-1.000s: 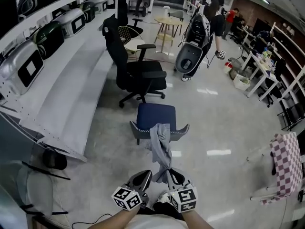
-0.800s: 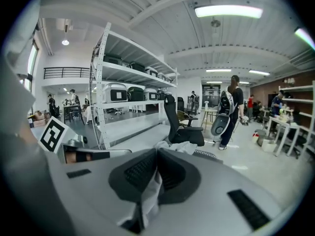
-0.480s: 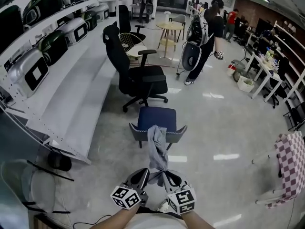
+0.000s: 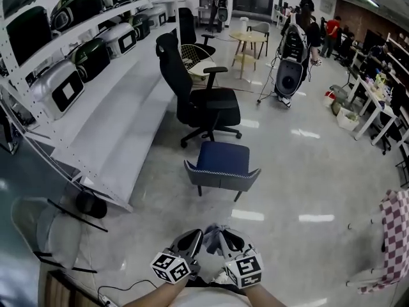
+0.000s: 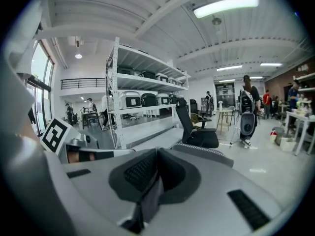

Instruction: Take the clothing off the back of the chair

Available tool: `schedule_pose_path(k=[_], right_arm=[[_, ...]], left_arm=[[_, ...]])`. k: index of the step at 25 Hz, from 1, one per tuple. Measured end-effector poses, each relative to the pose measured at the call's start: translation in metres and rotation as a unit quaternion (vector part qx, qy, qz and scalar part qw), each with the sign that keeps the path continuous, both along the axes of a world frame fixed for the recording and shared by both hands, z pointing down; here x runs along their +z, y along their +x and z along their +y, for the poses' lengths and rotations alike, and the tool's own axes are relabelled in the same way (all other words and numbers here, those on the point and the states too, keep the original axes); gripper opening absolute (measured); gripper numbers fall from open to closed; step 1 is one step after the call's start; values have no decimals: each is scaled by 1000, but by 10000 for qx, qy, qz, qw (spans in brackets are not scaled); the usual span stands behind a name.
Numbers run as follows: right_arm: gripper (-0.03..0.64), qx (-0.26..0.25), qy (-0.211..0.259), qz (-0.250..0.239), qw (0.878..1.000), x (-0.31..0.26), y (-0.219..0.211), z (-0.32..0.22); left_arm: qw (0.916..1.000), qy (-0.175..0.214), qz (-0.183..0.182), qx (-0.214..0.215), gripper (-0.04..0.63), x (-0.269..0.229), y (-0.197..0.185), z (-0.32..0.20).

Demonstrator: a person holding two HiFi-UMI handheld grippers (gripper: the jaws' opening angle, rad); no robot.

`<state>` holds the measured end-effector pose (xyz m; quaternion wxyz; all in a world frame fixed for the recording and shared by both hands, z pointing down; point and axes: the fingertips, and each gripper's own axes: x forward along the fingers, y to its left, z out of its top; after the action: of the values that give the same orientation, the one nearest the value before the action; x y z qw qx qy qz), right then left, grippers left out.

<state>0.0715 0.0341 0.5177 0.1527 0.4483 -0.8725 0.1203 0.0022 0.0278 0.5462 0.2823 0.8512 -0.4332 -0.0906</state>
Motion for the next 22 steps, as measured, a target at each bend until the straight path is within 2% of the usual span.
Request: schedule_pose_path(k=[7, 15, 22], right_arm=[[25, -55, -38, 124, 9999, 9, -7, -6], [25, 280, 47, 288, 9992, 5, -12, -22], [25, 422, 71, 361, 9984, 2, -13, -33]], left_arm=[[9999, -39, -90, 62, 8, 4, -6, 1], [9987, 101, -65, 495, 8, -5, -7, -22], [9980, 188, -49, 605, 8, -11, -9, -34]])
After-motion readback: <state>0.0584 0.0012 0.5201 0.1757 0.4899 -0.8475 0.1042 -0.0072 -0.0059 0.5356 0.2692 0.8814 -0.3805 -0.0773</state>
